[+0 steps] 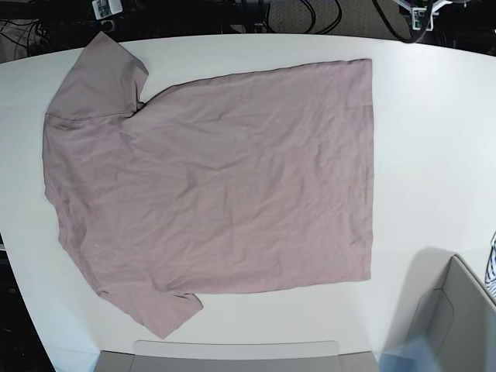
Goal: Fold the T-shirt properly
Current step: 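Move both grippers from rest toward the shirt's shoulder corners, then grasp the shirt's shoulder corners with the left and right grippers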
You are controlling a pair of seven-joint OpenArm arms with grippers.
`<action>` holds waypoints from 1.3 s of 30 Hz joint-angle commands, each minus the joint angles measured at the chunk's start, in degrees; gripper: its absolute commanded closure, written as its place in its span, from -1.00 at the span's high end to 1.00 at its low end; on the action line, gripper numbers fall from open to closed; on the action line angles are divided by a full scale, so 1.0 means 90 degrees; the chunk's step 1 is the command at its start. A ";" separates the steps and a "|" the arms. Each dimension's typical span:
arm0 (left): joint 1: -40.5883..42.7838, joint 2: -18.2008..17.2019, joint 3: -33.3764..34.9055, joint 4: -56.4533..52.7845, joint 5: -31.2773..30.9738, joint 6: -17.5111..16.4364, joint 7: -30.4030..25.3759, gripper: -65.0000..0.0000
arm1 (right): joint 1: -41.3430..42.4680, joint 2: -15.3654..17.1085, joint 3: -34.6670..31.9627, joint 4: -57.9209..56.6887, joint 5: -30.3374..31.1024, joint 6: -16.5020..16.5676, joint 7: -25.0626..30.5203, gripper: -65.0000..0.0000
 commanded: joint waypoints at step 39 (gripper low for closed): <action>-0.2081 0.0141 0.1088 0.0709 0.0035 0.0052 -0.0103 -0.77 | 0.3791 -0.0743 0.4553 -0.3186 0.4248 0.1401 -0.4527 -0.30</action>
